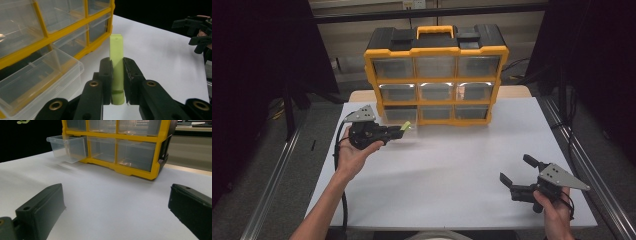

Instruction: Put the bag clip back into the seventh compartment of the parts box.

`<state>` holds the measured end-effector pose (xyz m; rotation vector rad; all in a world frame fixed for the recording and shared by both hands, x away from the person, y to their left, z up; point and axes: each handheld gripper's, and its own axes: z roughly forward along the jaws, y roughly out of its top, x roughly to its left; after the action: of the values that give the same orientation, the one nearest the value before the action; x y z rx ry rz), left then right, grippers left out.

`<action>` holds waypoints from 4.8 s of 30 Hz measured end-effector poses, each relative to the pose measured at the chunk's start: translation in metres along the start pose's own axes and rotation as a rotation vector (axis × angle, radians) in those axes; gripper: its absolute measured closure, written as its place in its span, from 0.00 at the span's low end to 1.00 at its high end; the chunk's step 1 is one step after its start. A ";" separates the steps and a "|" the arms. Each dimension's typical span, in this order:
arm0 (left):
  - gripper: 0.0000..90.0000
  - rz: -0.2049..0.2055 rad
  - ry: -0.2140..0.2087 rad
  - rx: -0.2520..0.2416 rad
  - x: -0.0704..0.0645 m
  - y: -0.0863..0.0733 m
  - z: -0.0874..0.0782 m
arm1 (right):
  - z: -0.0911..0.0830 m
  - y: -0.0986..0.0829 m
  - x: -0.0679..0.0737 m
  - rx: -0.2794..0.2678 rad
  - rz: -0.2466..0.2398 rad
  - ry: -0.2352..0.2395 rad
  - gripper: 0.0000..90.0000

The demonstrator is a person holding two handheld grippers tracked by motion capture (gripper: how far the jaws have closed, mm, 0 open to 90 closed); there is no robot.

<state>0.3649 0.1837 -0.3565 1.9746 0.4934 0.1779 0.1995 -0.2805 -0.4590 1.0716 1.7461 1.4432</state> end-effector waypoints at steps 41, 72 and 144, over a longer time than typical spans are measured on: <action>0.87 0.015 0.086 0.132 0.049 0.039 -0.008 | 0.001 0.000 -0.001 0.003 0.003 -0.001 0.00; 0.87 0.003 0.109 0.331 0.081 0.046 0.029 | 0.000 0.000 -0.001 0.002 0.001 0.002 0.00; 0.87 -0.002 0.086 0.545 0.098 0.028 0.081 | 0.001 -0.001 -0.001 0.008 0.002 0.007 0.00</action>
<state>0.4885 0.1469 -0.3763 2.5044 0.6489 0.1359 0.2010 -0.2813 -0.4605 1.0741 1.7574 1.4438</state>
